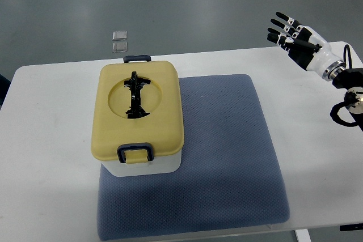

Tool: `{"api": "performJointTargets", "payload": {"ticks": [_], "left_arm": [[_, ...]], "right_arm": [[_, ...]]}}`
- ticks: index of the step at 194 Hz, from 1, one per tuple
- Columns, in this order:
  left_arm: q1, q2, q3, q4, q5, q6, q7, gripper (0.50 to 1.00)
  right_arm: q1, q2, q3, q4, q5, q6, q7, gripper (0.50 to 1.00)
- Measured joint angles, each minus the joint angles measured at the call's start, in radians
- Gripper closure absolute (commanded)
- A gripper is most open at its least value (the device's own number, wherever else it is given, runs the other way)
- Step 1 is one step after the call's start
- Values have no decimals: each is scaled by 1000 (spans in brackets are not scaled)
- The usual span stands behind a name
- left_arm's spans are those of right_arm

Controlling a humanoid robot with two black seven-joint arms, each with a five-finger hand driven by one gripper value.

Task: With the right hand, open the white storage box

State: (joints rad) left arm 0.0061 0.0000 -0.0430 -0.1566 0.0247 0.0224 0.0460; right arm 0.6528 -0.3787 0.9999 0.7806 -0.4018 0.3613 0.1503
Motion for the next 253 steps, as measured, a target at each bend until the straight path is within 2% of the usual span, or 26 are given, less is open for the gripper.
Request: {"api": "performJointTargets", "payload": {"ticks": [91, 166, 218, 253], "left_arm": [[0, 0, 0, 0, 1, 0, 0, 500], [0, 0, 0, 0, 1, 0, 0, 500], [0, 0, 0, 0, 0, 0, 0, 500], [0, 0, 0, 0, 0, 0, 0, 500]], "right_arm": [[22, 19, -8, 0, -30, 0, -1, 570], [46, 91, -36, 2, -181, -4, -2, 572], [166, 72, -194, 14, -203, -12, 1, 572], [299, 30, -368, 93, -208, -43, 15, 572]]}}
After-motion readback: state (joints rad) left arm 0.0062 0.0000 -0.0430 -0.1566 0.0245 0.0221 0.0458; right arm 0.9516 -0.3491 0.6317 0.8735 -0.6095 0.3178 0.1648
